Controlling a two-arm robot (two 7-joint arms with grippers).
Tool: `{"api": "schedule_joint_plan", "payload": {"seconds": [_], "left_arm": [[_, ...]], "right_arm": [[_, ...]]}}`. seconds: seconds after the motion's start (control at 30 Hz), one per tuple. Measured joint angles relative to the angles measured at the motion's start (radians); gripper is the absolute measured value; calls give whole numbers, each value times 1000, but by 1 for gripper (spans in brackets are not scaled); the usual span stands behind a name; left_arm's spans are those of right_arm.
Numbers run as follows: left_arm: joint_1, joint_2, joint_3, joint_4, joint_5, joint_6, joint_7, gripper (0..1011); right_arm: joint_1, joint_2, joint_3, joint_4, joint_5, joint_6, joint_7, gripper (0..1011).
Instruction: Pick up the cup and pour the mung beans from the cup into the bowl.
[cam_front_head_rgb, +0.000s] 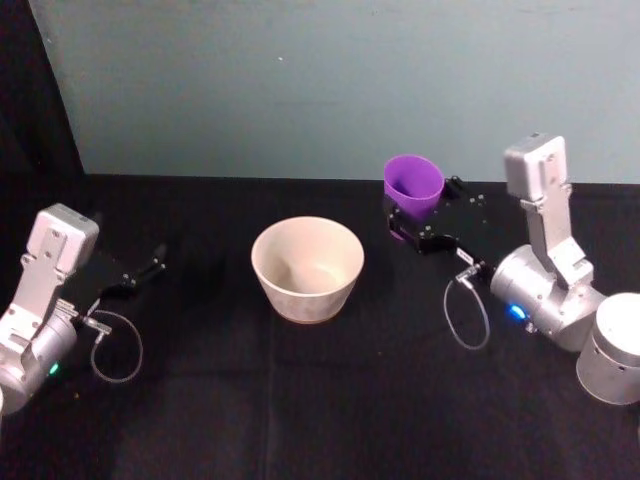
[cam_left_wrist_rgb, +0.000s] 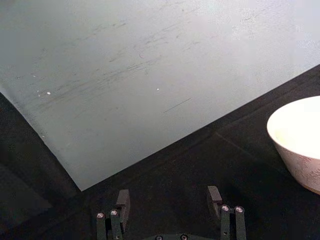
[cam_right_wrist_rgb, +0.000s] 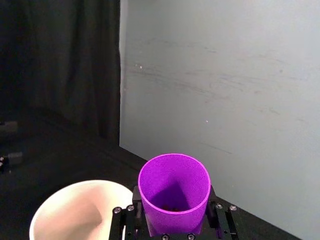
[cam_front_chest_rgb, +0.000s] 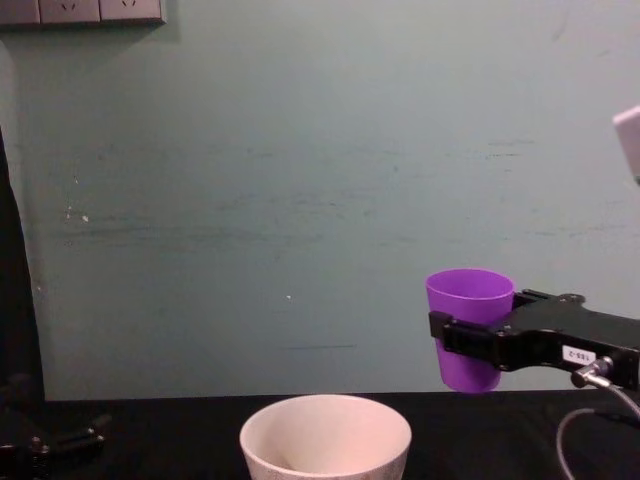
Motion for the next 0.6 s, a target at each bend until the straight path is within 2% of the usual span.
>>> {"api": "schedule_joint_plan", "payload": {"seconds": [0.23,0.33,0.37,0.47,0.5,0.6], "left_arm": [[0,0,0,0,0,0,0,1011],[0,0,0,0,0,0,0,1011],[0,0,0,0,0,0,0,1011],[0,0,0,0,0,0,0,1011],[0,0,0,0,0,0,0,1011],[0,0,0,0,0,0,0,1011]], "right_arm": [[39,-5,-36,7,-96,23,-8,724],[61,-4,-61,10,-156,32,-20,724],[72,-3,-78,10,-193,37,-28,724],[87,1,-101,8,-248,45,-38,724],[98,5,-119,6,-288,51,-46,724],[112,8,-142,4,-339,59,-55,724]]}}
